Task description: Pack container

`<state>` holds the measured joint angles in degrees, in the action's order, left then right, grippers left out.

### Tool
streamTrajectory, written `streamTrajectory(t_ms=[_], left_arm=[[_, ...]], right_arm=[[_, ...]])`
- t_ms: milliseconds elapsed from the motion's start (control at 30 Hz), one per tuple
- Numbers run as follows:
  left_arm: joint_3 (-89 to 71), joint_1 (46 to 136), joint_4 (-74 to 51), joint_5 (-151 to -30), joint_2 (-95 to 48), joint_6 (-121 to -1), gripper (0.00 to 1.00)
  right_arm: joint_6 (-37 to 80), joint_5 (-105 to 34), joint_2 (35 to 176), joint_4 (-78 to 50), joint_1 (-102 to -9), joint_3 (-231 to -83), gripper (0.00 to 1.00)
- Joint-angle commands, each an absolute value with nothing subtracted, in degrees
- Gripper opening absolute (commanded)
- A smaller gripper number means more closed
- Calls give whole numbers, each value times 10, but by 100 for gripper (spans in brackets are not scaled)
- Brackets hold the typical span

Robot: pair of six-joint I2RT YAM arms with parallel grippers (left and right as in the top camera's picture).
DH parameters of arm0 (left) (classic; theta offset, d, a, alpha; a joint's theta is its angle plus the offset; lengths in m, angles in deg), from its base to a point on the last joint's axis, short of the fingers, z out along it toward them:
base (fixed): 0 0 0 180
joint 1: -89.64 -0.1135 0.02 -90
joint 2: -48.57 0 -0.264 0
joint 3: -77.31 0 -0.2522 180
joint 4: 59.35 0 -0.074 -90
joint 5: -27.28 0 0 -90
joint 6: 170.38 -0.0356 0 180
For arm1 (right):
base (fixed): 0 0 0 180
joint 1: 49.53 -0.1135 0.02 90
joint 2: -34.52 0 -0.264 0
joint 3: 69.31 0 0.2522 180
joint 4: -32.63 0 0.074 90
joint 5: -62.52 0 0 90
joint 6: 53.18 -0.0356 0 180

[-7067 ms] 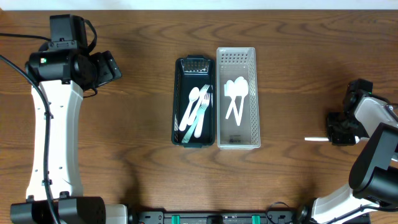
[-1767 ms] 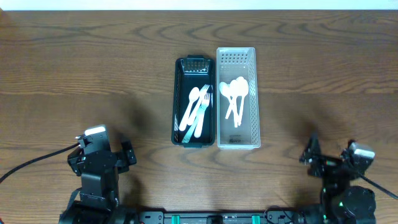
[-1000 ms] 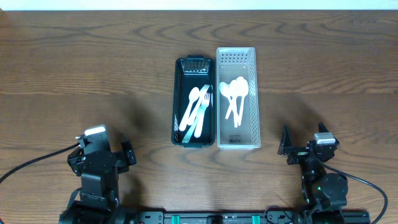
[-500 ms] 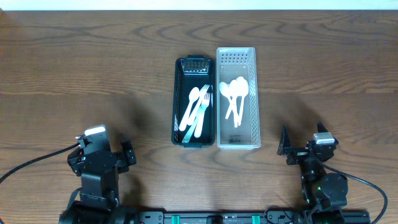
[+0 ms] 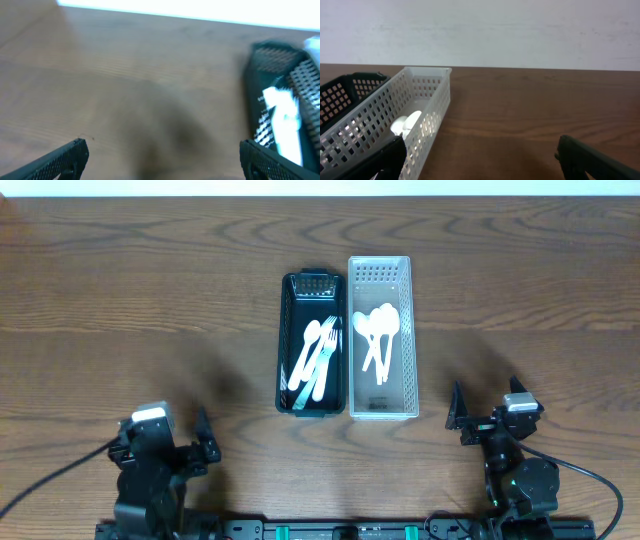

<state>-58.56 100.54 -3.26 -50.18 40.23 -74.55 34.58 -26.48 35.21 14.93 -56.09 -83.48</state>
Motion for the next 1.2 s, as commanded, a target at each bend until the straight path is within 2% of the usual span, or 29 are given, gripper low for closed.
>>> streamTrajectory(t_ms=[0, 167, 333, 567, 1167], left_arm=[[-641, 1003, -97, -585, 440, -824, 98], [-745, 998, -279, -598, 476, -845, 98], [-819, 992, -377, -645, 485, -872, 98], [-872, 977, -390, -733, 484, -860, 98], [-872, 977, -391, -732, 483, -846, 98]], right_arm=[[356, -269, 348, 146, -565, -834, 99], [356, -269, 348, 146, -565, -834, 99], [356, -269, 348, 146, -565, -834, 99], [356, -269, 348, 146, -565, -834, 99], [356, -269, 348, 146, -565, -834, 99]])
